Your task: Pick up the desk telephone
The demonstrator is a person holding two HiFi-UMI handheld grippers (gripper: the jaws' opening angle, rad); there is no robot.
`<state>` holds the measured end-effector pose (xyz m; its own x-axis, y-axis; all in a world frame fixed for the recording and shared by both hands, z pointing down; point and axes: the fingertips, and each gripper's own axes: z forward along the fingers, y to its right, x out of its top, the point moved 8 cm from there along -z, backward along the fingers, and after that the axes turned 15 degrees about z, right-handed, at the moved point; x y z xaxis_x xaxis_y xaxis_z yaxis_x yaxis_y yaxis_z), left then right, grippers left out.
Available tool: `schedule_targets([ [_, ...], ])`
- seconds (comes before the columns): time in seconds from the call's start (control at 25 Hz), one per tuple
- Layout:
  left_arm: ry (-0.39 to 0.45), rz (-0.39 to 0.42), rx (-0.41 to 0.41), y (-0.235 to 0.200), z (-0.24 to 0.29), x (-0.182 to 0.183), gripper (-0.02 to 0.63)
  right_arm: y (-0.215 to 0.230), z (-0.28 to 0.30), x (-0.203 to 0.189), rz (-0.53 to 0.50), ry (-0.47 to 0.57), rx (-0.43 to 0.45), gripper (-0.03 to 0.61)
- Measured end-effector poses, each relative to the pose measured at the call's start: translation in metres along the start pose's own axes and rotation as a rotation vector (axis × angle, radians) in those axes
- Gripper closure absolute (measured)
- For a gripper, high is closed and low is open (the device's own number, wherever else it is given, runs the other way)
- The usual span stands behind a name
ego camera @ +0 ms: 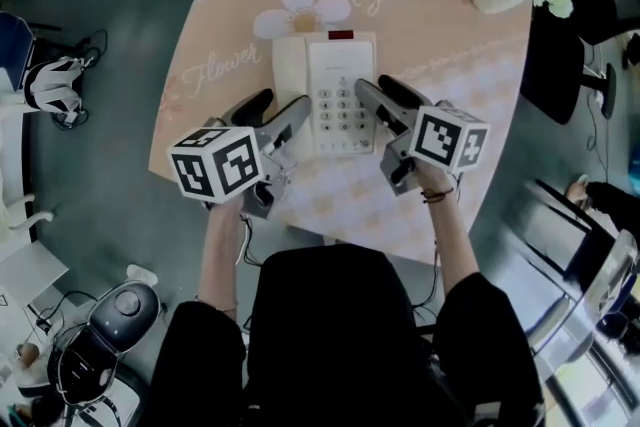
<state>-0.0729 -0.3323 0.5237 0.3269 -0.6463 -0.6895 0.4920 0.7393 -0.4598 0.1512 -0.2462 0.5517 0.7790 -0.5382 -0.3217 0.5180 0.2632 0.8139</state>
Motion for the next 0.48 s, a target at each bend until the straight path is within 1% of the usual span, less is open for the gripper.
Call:
schedule_targets([
  [0.12, -0.028, -0.019, -0.034, -0.004, 0.009, 0.001, 0.304, 0.005, 0.005, 0.0, 0.025, -0.025, -0.008, 0.336],
  [0.24, -0.044, -0.061, -0.055, -0.007, 0.016, 0.002, 0.295, 0.003, 0.011, 0.003, 0.042, -0.045, 0.001, 0.333],
  [0.36, -0.098, -0.088, -0.078, -0.008, 0.023, 0.0, 0.295, 0.003, 0.017, 0.003, 0.06, -0.075, 0.017, 0.331],
  [0.4, -0.112, -0.094, -0.084, -0.008, 0.024, -0.001, 0.295, 0.004, 0.018, 0.003, 0.065, -0.085, 0.015, 0.33],
  [0.48, -0.126, -0.103, -0.094, -0.009, 0.026, -0.002, 0.291, 0.004, 0.019, 0.002, 0.059, -0.109, -0.017, 0.33],
])
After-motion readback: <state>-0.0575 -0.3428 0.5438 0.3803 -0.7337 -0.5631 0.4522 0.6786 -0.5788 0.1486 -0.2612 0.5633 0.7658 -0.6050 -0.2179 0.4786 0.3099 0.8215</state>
